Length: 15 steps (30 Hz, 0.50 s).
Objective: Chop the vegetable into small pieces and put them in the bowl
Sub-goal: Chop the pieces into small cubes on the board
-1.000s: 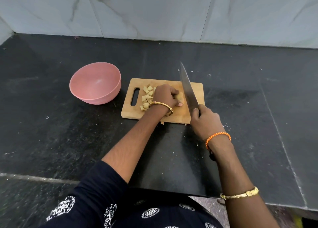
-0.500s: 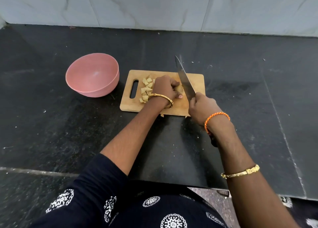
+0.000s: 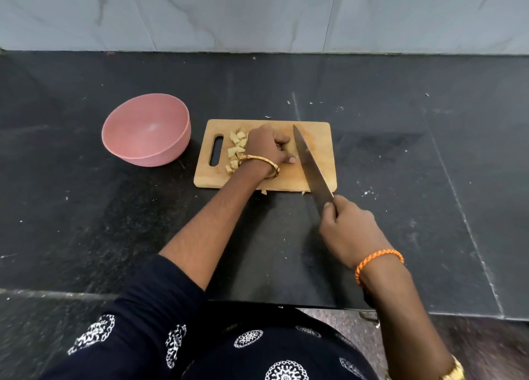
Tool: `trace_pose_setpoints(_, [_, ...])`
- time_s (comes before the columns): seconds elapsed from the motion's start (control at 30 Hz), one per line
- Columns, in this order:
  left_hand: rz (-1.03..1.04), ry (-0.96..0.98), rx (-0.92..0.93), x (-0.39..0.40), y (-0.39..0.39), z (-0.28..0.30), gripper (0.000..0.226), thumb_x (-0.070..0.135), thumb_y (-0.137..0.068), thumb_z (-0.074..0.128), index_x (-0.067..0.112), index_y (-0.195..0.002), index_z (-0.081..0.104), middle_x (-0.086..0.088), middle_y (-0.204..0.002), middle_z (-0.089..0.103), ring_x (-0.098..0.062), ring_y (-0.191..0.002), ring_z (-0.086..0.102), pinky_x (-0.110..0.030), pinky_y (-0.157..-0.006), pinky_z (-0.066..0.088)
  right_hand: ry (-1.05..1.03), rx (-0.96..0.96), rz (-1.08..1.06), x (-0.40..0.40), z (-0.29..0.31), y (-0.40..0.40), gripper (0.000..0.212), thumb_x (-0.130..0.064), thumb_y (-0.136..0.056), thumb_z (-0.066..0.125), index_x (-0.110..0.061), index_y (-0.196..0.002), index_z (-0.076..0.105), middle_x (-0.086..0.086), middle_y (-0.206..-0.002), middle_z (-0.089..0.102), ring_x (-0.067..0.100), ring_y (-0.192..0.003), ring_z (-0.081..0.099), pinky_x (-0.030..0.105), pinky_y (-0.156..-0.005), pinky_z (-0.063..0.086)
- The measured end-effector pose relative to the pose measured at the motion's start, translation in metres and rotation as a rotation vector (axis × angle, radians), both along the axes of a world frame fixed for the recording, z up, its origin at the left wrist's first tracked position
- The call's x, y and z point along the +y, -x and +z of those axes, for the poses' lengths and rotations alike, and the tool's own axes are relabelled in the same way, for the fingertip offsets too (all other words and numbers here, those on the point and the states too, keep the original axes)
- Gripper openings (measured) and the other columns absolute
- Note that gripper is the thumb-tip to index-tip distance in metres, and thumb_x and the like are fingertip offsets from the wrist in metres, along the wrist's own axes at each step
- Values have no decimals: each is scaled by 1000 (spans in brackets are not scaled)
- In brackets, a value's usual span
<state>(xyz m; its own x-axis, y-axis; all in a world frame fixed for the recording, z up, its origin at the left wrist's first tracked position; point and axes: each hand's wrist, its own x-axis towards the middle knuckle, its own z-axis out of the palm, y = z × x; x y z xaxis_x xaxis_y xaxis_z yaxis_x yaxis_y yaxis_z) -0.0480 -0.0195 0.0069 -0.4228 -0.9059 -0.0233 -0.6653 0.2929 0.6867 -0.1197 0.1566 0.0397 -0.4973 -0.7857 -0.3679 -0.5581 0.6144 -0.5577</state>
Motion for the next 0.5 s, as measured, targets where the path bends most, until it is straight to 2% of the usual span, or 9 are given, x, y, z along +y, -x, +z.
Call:
trace_pose_setpoints(0.1, [15, -8, -17, -1, 0, -1, 54, 18, -61, 85, 4, -110, 66, -11, -108, 70, -18, -95, 65, -23, -89, 48, 98, -6, -5, -17, -2, 5, 28, -28, -99, 31, -9, -87, 49, 18, -90, 58, 35, -83, 55, 34, -71, 42])
trace_pose_setpoints(0.23, [2, -1, -10, 2, 0, 0, 50, 17, -62, 85, 3, -107, 68, -11, -101, 71, -20, -91, 65, -26, -87, 50, 68, 11, 18, -44, -14, 11, 31, -30, -99, 30, -7, -97, 51, 19, -98, 58, 34, -86, 56, 39, -77, 47])
trace_pose_setpoints(0.33, [-4, 1, 1, 0, -1, 0, 49, 17, -62, 85, 2, -105, 69, -11, -97, 72, -20, -89, 65, -26, -84, 50, 70, 8, 24, -48, -18, 13, 30, -29, -99, 30, -8, -93, 50, 19, -96, 57, 32, -81, 56, 34, -70, 42])
trace_pose_setpoints(0.5, [10, -7, 17, -2, -1, -3, 52, 17, -60, 86, 3, -106, 68, -11, -100, 72, -19, -89, 65, -25, -85, 50, 120, -17, 20, -48, -16, 14, 30, -28, -100, 30, -8, -92, 51, 18, -95, 57, 28, -77, 55, 32, -68, 39])
